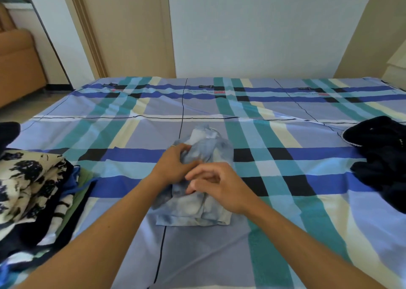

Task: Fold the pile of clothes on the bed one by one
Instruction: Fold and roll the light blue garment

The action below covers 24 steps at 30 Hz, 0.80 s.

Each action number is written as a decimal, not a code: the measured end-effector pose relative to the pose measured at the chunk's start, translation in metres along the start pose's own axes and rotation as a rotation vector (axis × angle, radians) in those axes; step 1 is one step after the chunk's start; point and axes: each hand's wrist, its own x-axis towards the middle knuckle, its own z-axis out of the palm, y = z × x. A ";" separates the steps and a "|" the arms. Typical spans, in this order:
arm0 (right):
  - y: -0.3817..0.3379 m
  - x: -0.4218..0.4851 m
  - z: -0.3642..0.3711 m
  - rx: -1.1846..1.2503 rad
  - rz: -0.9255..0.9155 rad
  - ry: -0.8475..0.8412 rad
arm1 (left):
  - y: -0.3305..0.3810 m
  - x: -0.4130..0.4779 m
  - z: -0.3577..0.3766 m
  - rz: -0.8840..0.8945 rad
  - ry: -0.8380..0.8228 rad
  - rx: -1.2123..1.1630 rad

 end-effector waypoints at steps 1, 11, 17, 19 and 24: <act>0.002 -0.001 -0.006 -0.026 -0.007 0.113 | -0.008 0.002 0.002 0.005 0.020 0.057; 0.050 -0.001 -0.021 0.029 0.534 0.300 | -0.035 0.020 -0.040 -0.673 0.496 -0.771; 0.053 0.011 -0.009 0.249 0.517 0.411 | -0.013 -0.010 -0.041 -0.660 0.027 -0.513; 0.056 0.011 -0.011 0.305 0.529 0.427 | -0.013 -0.017 -0.032 -0.557 -0.146 -0.371; 0.059 0.007 -0.017 0.331 0.578 0.424 | -0.026 -0.012 -0.034 -0.386 -0.252 -0.325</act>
